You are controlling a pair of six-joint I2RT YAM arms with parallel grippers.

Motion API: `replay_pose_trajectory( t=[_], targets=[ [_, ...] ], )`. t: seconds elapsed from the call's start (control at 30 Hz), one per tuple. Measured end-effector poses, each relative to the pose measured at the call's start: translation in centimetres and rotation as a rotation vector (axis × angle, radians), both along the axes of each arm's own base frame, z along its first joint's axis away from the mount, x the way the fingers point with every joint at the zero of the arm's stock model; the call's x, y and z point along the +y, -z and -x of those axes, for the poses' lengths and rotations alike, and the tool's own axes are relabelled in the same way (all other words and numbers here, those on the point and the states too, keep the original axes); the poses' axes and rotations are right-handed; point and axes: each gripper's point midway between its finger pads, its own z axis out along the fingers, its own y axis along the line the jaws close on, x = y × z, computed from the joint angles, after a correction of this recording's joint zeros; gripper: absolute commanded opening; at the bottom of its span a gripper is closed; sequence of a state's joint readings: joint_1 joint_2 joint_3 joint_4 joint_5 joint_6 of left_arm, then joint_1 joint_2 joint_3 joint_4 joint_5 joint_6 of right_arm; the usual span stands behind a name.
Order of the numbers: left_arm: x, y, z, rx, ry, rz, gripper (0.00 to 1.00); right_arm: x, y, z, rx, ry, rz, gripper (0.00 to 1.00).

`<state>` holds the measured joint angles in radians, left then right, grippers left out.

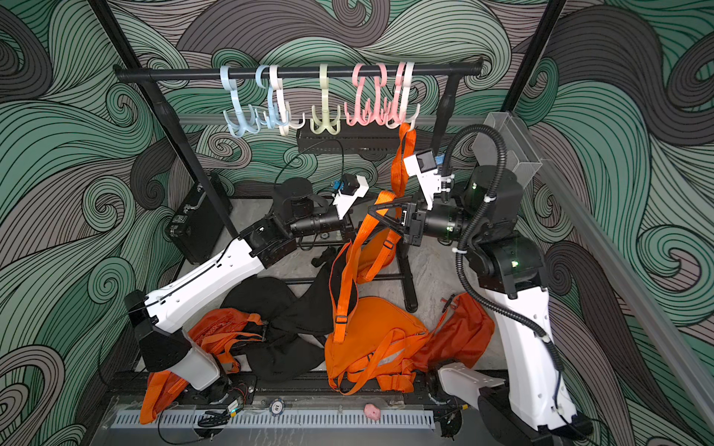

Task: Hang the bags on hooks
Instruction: Pick up the bag from the center of the board.

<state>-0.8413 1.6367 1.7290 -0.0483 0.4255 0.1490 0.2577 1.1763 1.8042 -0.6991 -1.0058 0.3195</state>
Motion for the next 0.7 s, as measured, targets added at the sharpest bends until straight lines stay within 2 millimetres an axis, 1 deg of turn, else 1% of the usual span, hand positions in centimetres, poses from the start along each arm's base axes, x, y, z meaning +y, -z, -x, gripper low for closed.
replay_pose_trajectory(
  t=[0.03, 0.07, 0.13, 0.2, 0.27, 0.3, 0.4, 0.5, 0.6, 0.67, 0.7],
  targets=[
    [-0.2, 0.1, -0.3, 0.0, -0.003, -0.004, 0.62, 0.0, 0.2, 0.0, 0.006, -0.001, 0.0, 0.0],
    [-0.4, 0.4, -0.5, -0.001, -0.007, -0.01, 0.51, 0.0, 0.3, 0.0, 0.009, -0.001, 0.0, 0.0],
    [-0.5, 0.7, -1.0, 0.001, -0.025, -0.019, 0.34, -0.1, 0.4, 0.1, 0.011, 0.001, 0.0, 0.0],
    [-0.2, 1.0, -1.6, -0.015, -0.057, -0.038, 0.19, -0.3, 0.3, 0.3, 0.005, 0.004, -0.002, 0.0],
    [0.1, 0.9, -2.1, -0.026, -0.083, -0.043, 0.02, -0.5, 0.1, 0.5, -0.001, 0.01, -0.005, 0.0],
    [0.3, 0.7, -2.5, -0.036, -0.101, -0.045, 0.0, -0.5, 0.1, 0.6, -0.004, 0.011, -0.006, 0.0],
    [1.3, -0.3, -3.7, -0.066, -0.156, -0.037, 0.0, -0.7, 0.0, 0.5, -0.001, 0.018, -0.006, 0.0],
    [2.4, -1.3, -5.0, -0.089, -0.217, -0.025, 0.0, -1.2, 0.2, -0.2, 0.007, 0.057, -0.004, 0.0],
    [3.4, -2.8, -5.8, -0.112, -0.283, -0.025, 0.0, -2.5, -0.1, -1.7, 0.006, 0.148, -0.003, 0.0],
    [4.0, -4.4, -6.1, -0.131, -0.321, -0.014, 0.0, -3.7, -0.8, -3.0, -0.006, 0.229, -0.005, 0.0],
    [4.4, -5.6, -6.2, -0.141, -0.341, -0.004, 0.0, -4.5, -1.6, -3.8, -0.024, 0.281, -0.006, 0.0]
  ],
)
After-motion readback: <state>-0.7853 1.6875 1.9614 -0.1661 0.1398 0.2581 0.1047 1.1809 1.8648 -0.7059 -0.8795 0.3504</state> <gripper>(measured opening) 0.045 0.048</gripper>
